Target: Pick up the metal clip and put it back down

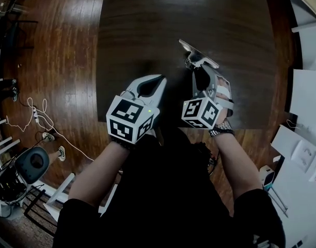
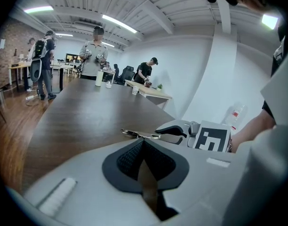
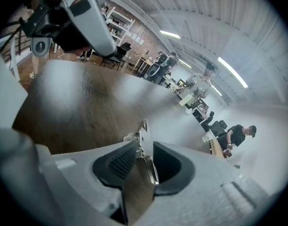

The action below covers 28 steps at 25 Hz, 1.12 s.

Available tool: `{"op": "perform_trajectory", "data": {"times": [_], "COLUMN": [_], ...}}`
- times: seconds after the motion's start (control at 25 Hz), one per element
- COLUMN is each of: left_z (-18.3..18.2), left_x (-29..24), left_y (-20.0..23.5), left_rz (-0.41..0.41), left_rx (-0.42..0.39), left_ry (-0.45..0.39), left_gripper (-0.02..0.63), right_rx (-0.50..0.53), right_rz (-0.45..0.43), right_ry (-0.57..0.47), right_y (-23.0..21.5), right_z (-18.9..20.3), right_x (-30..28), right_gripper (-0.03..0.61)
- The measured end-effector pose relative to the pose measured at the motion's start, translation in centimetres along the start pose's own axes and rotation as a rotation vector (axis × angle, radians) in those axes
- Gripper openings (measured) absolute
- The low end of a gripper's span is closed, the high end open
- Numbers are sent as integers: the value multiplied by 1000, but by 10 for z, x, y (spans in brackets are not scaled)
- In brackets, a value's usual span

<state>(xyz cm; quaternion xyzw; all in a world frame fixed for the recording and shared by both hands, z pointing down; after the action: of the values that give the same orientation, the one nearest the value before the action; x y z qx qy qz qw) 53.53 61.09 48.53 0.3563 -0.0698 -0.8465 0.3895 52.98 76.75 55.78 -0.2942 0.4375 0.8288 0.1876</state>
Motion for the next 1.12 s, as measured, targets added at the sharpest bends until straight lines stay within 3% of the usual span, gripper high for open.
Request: {"op": "perform_trajectory", "data": {"times": [0.32, 0.52, 1.12], "left_z": [10, 22, 59], "left_x": [35, 69, 171], "left_y": [-29, -46, -121], "left_rz": [27, 41, 87], "left_rx": [-67, -97, -197], "left_ry": [-43, -80, -212], "left_gripper": [15, 15, 15], "right_rx": [-81, -149, -384], "right_rz": [52, 74, 118], "right_ry": [-30, -72, -239], "right_y": [5, 18, 58], "right_z": [-8, -21, -55], "right_x": [54, 98, 242], "right_gripper": [90, -8, -8]}}
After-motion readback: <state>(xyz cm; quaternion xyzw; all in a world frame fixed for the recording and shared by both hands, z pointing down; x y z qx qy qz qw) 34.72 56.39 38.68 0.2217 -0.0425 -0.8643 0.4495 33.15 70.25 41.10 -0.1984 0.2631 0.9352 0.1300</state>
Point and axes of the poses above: the fingertips, and each gripper's own axes: x backward along the fingers, y to its left, z out of its underside, the point moved 8 cm from there along x, backward along the fingers, and after that the axes turned 4 degrees about x, right-handed, at the moved point
